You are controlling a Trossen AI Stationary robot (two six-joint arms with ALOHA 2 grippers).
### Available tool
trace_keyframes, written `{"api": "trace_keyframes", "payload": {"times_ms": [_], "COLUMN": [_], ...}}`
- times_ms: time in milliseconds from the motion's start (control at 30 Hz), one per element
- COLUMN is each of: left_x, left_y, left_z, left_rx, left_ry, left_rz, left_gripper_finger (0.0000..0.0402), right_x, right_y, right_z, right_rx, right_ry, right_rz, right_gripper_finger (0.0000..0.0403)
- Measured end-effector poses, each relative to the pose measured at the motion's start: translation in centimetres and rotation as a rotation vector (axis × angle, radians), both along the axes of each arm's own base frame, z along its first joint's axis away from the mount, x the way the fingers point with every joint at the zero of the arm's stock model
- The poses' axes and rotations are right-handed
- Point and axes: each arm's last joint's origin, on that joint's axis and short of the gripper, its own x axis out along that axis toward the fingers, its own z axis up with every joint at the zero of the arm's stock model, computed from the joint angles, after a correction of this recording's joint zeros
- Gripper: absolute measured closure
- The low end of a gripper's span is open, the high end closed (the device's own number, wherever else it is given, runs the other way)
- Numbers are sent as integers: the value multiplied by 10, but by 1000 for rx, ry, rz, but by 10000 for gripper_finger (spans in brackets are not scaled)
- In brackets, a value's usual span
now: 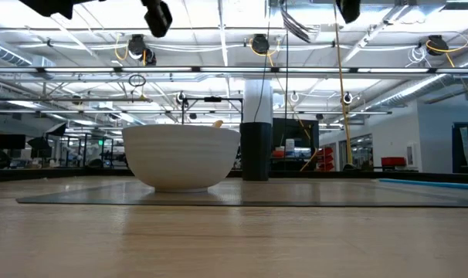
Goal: Pick & Place Utensil
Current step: Put the pink fork into the white bowl on the light brown mat
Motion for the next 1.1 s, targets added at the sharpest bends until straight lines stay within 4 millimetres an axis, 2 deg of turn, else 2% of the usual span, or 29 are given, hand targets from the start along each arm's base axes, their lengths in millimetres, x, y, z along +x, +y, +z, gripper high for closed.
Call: {"api": "trace_keyframes", "payload": {"times_ms": [233,367,633,833,1100], "left_x": [4,4,4,4,4], "left_y": [3,4,4,3,3], "left_z": [-2,-2,0,-1,-3], "left_rx": [24,67,132,159,173], "left_ry": [-14,-25,-50,-51,-36], "left_rz": [123,153,160,143,137], "left_gripper_finger": [316,316,316,316,311], "right_x": [6,18,44,64,72], "right_y": [-9,-14,-19,-21,-25], "right_z": [2,1,-11,-9,-6], "right_rx": [-13,-10,-16,-8,-20], "right_ry": [-17,-57,-85,-88,-87], "right_rz": [1,45,118,170,173], "right_gripper_finger": [351,351,351,351,351]}}
